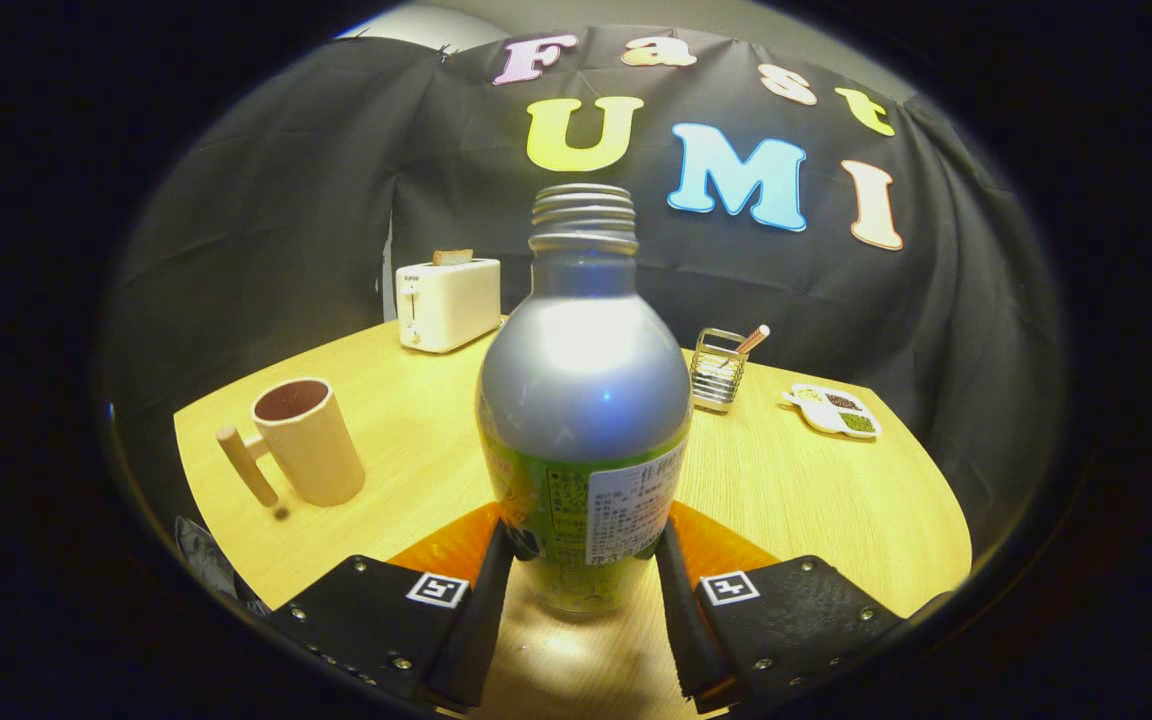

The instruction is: Take the bottle from table, then pour the juice into the cup, finally place the bottle on the coaster

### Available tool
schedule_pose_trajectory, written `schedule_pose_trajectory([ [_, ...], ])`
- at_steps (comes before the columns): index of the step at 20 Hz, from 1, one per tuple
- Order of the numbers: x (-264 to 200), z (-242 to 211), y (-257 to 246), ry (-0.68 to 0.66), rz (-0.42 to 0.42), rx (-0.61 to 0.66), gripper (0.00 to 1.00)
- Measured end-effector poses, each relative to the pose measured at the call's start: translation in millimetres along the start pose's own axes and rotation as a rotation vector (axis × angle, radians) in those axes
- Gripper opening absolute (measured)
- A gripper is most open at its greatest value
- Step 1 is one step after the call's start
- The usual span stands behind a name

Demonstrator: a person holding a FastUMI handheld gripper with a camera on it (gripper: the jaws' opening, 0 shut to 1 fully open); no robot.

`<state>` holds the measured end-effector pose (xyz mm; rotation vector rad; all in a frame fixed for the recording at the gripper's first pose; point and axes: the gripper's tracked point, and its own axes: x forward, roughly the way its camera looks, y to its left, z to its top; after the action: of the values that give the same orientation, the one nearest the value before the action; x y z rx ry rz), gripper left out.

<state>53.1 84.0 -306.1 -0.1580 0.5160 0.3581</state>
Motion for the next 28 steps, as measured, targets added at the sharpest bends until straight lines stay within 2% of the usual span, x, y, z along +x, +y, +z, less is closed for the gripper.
schedule_pose_trajectory([
  [2, 0.0, 8.7, 4.9, -0.007, -0.001, -0.014, 0.69],
  [8, 4.5, 25.5, 20.7, 0.019, -0.025, -0.174, 0.7],
  [28, 4.2, 37.3, 82.8, 0.097, 0.047, -0.554, 0.7],
])
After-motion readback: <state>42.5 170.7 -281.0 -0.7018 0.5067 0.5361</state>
